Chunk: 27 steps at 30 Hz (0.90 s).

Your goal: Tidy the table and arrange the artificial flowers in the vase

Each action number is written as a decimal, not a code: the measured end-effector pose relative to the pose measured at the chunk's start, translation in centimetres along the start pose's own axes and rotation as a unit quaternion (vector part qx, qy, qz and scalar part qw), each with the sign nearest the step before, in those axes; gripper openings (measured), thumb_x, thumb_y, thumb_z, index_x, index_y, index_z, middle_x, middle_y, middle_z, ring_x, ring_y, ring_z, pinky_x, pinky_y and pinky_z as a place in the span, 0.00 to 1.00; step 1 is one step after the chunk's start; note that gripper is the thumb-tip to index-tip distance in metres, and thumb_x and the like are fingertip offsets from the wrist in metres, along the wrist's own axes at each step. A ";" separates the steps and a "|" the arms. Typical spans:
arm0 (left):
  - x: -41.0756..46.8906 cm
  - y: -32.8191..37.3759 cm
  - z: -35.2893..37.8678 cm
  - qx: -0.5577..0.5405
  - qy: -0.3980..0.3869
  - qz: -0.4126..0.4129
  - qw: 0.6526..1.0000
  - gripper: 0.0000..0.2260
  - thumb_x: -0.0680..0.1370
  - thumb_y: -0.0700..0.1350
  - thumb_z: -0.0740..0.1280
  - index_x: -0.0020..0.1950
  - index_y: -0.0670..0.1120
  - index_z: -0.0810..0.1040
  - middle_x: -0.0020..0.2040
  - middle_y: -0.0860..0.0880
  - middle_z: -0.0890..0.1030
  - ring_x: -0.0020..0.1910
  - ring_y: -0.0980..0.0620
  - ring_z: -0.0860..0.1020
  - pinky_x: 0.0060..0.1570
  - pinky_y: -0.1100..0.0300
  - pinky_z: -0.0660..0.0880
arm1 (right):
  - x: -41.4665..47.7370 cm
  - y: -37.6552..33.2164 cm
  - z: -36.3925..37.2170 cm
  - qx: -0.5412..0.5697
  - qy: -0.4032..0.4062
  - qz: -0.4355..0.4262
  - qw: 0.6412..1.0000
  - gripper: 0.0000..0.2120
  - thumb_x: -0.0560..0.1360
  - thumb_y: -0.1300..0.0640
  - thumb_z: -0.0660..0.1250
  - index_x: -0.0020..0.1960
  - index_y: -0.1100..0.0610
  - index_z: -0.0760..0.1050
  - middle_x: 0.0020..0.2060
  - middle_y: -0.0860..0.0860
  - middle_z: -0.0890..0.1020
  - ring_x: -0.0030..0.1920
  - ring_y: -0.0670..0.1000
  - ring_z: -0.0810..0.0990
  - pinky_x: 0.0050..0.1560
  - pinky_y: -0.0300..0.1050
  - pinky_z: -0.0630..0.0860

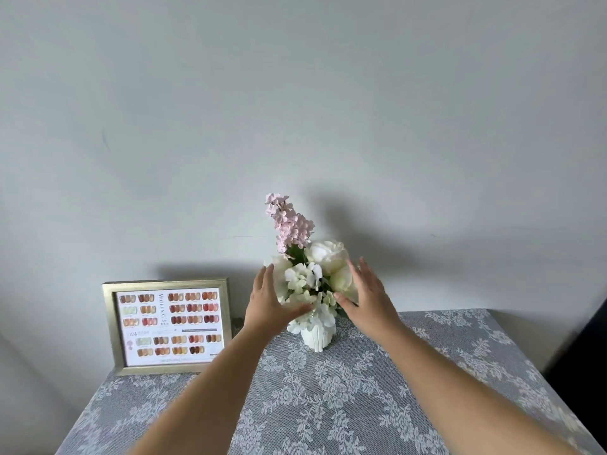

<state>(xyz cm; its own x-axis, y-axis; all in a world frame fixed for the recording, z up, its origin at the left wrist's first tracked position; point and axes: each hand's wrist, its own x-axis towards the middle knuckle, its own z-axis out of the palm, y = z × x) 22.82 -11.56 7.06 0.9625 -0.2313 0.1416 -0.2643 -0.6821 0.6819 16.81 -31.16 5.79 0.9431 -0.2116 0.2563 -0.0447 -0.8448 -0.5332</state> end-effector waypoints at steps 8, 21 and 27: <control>-0.6 -0.4 -0.3 -0.025 0.026 0.013 0.999 0.51 0.62 0.60 0.76 0.75 0.50 0.50 0.76 0.49 0.55 0.74 0.49 0.58 0.71 0.51 0.59 | 0.1 0.1 0.3 0.083 0.030 0.018 0.996 0.36 0.75 0.46 0.63 0.74 0.43 0.44 0.76 0.50 0.45 0.75 0.52 0.47 0.73 0.54 0.53; 1.8 1.0 -1.2 -0.067 -0.065 -0.012 0.996 0.50 0.61 0.52 0.79 0.75 0.50 0.53 0.73 0.44 0.63 0.70 0.44 0.64 0.70 0.44 0.61 | 5.3 -3.0 -2.0 0.146 -0.091 0.101 0.980 0.33 0.73 0.35 0.55 0.74 0.40 0.46 0.75 0.51 0.56 0.66 0.56 0.67 0.62 0.57 0.66; 2.1 1.1 -1.3 -0.056 -0.035 0.015 0.998 0.47 0.63 0.51 0.78 0.75 0.49 0.54 0.73 0.45 0.63 0.70 0.45 0.64 0.69 0.48 0.61 | 4.8 -2.7 -1.5 0.167 -0.047 0.100 0.980 0.33 0.72 0.36 0.59 0.73 0.39 0.49 0.72 0.50 0.63 0.64 0.58 0.72 0.61 0.59 0.73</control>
<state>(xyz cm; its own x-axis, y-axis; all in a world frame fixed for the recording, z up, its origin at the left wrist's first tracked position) 24.61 -11.94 9.06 0.9466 -0.3012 0.1152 -0.2807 -0.5938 0.7541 20.96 -30.59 9.64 0.9535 -0.2967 0.0537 -0.1356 -0.5808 -0.8026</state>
